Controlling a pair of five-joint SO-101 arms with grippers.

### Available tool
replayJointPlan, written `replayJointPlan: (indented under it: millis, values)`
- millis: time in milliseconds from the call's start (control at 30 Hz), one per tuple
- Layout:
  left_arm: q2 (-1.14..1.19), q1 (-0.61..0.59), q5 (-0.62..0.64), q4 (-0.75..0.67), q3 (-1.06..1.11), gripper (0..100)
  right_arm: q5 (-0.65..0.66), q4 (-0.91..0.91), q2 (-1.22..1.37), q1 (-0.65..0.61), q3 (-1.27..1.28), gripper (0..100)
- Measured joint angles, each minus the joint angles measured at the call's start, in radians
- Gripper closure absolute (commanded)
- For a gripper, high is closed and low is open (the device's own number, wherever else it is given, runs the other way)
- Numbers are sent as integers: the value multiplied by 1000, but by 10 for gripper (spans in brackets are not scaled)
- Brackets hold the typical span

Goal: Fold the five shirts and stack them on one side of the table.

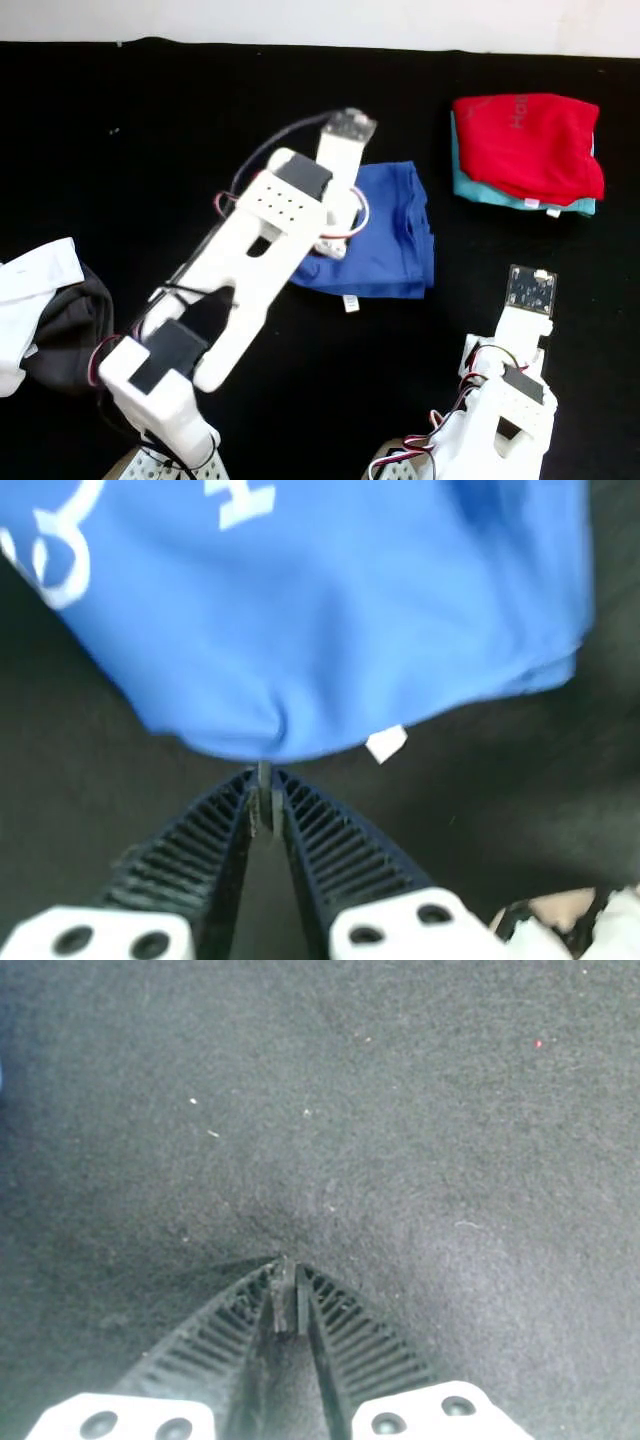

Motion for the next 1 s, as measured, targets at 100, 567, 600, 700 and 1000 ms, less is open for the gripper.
replayJointPlan:
  millis: [100, 567, 600, 700, 1000]
  values:
    - [23, 2, 3, -103, -5, 990, 0, 0, 0, 0, 0, 991]
    - [252, -181, 3, -184, -5, 990, 2, 160, 8, -17, -146, 985]
    - [252, -198, 3, -184, -5, 990, 2, 226, 8, -38, -215, 985]
    - [262, -256, 3, -226, -5, 990, -20, 411, 8, -141, -437, 983]
    - [356, -390, 121, -388, 49, 990, -161, 557, 278, -445, -985, 902]
